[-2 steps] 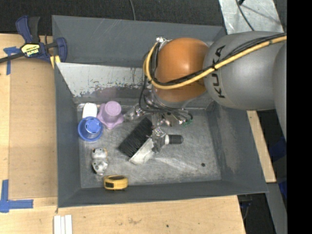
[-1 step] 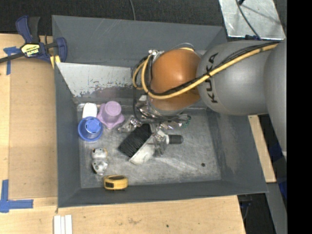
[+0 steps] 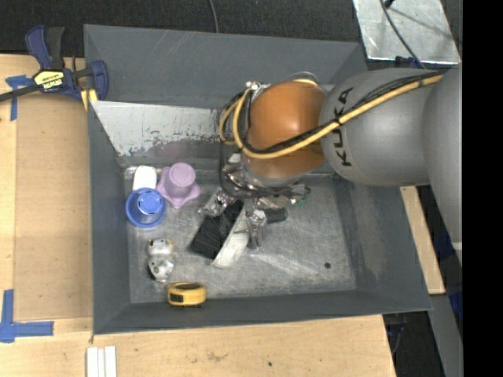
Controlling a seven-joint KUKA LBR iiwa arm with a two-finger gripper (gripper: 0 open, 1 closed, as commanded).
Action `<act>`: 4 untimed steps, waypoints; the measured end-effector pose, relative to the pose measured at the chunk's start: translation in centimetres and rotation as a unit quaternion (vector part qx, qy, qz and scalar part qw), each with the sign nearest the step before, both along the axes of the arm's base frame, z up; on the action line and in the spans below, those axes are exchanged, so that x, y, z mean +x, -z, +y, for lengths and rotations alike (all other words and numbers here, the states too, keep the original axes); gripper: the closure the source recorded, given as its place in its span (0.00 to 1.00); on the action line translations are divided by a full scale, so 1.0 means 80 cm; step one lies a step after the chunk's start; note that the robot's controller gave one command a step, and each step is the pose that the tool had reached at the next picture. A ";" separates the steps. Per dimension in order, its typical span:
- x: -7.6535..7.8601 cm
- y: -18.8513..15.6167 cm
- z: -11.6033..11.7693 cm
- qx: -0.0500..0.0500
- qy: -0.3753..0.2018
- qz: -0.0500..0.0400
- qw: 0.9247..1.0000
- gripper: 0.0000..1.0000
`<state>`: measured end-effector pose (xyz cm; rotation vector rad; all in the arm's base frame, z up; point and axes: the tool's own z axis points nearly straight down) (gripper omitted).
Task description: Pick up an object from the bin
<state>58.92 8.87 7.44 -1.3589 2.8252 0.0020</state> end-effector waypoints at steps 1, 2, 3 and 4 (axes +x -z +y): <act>0.000 0.000 0.000 0.000 0.000 0.000 1.000 1.00; -0.001 -0.004 0.000 0.000 0.000 0.000 1.000 1.00; -0.003 -0.021 -0.001 -0.001 0.000 0.003 1.000 1.00; -0.003 -0.038 -0.001 -0.001 0.000 0.002 1.000 1.00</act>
Offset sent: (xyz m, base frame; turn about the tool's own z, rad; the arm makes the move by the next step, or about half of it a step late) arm -0.0001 -0.0001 0.0497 0.0000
